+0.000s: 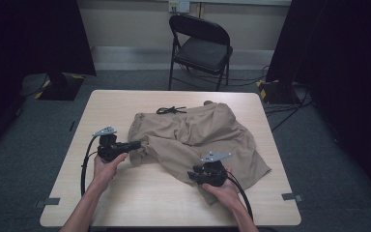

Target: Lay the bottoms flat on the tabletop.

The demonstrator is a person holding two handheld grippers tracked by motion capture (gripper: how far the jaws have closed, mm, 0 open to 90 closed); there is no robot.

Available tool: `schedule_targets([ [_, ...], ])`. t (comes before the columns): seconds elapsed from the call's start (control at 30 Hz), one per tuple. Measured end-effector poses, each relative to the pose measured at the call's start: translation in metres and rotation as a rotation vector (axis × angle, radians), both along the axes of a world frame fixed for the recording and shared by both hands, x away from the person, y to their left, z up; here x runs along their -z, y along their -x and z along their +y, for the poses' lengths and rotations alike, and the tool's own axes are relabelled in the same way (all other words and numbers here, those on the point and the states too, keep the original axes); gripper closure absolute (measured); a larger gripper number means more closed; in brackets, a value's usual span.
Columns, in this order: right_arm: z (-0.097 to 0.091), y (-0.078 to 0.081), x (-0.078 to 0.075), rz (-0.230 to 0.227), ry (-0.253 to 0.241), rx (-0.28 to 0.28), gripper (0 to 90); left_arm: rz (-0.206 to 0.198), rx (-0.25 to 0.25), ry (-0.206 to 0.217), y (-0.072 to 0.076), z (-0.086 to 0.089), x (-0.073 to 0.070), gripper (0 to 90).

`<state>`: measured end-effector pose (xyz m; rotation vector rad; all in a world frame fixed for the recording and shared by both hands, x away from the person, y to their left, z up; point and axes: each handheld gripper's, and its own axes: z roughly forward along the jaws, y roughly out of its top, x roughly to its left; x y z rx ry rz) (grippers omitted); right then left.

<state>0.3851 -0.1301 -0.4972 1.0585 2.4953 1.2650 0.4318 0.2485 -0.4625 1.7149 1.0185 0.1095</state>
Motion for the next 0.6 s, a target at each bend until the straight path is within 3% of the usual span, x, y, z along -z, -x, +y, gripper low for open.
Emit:
schedule_targets([
  [0.03,0.0,0.0,0.0,0.0,0.0,0.0,67.5,0.0,0.0,0.0,0.0,0.0,0.0,89.5],
  [0.07,-0.002,0.0,0.001,0.0,-0.003,0.024,77.7,0.0,0.001,-0.008,0.001,0.002,0.0,89.5],
  [0.1,-0.002,0.0,0.001,0.0,-0.003,0.024,77.7,0.0,-0.009,0.003,0.001,0.003,0.0,89.5],
  [0.17,-0.004,-0.001,0.002,0.009,-0.014,0.027,87.1,-0.003,-0.016,0.005,0.004,0.009,-0.001,89.5],
  [0.4,-0.004,-0.001,0.0,0.028,-0.034,0.027,89.3,-0.014,0.01,0.001,0.014,0.013,-0.004,89.5],
  [0.6,-0.008,0.005,-0.018,0.007,-0.072,0.026,89.2,-0.056,0.04,0.012,0.031,0.015,-0.015,89.5],
])
